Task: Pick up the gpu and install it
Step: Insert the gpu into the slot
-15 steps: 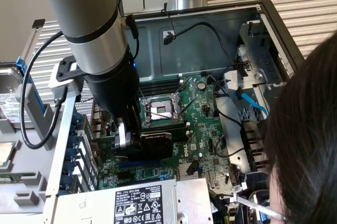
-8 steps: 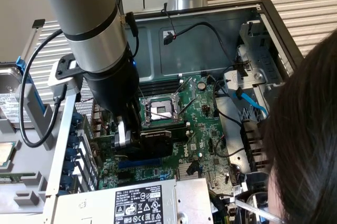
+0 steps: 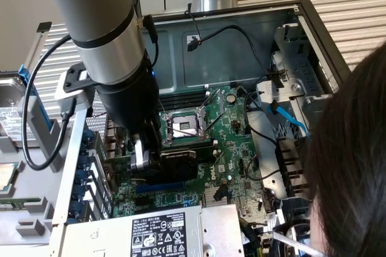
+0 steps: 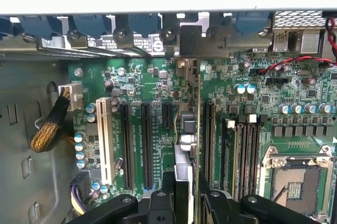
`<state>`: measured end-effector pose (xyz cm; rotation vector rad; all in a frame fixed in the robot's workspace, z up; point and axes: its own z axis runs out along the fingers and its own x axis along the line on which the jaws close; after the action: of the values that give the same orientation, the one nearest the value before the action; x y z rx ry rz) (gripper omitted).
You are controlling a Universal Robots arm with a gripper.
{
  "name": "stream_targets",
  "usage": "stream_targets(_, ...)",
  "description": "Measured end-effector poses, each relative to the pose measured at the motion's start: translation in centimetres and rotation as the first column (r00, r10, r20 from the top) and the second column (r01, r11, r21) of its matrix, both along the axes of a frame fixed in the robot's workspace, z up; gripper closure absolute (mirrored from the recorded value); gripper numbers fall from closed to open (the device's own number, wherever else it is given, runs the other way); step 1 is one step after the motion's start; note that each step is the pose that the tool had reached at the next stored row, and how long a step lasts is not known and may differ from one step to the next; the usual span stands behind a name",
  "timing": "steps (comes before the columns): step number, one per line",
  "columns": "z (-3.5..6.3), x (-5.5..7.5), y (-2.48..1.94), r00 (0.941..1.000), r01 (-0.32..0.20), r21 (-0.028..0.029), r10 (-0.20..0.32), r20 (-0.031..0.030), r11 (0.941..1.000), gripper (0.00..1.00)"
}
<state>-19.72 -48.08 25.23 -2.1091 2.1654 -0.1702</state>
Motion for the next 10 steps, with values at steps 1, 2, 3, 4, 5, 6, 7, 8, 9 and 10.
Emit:
stream_targets(1, -0.03, -0.07, 0.00, 1.0000, 0.000, 0.0000, 0.000, 0.0007, 1.0000, 0.73)
stream_targets(2, -0.06, -0.14, 0.00, 1.0000, 0.000, 0.0000, 0.000, 0.0015, 1.0000, 0.73)
stream_targets(3, -0.09, -0.18, 0.00, 1.0000, 0.000, 0.0000, 0.000, 0.0028, 1.0000, 0.73)
stream_targets(4, -0.13, -0.20, 0.00, 1.0000, 0.000, 0.0001, 0.000, 0.0042, 1.0000, 0.73)
stream_targets(5, -0.17, -0.20, 0.00, 1.0000, 0.000, 0.0003, 0.000, 0.0058, 1.0000, 0.73)
stream_targets(6, -0.19, -0.20, 0.00, 1.0000, 0.000, 0.0006, 0.000, 0.0072, 1.0000, 0.73)
stream_targets(7, -0.22, -0.21, 0.00, 1.0000, 0.000, 0.0009, 0.000, 0.0084, 1.0000, 0.73)
stream_targets(8, -0.24, -0.21, 0.00, 1.0000, 0.000, 0.0010, 0.000, 0.0098, 1.0000, 0.73)
stream_targets(9, -0.25, -0.21, 0.01, 0.9999, 0.000, 0.0011, 0.000, 0.0110, 1.0000, 0.73)
stream_targets(10, -0.27, -0.21, 0.00, 0.9999, 0.000, 0.0012, 0.000, 0.0119, 1.0000, 0.73)
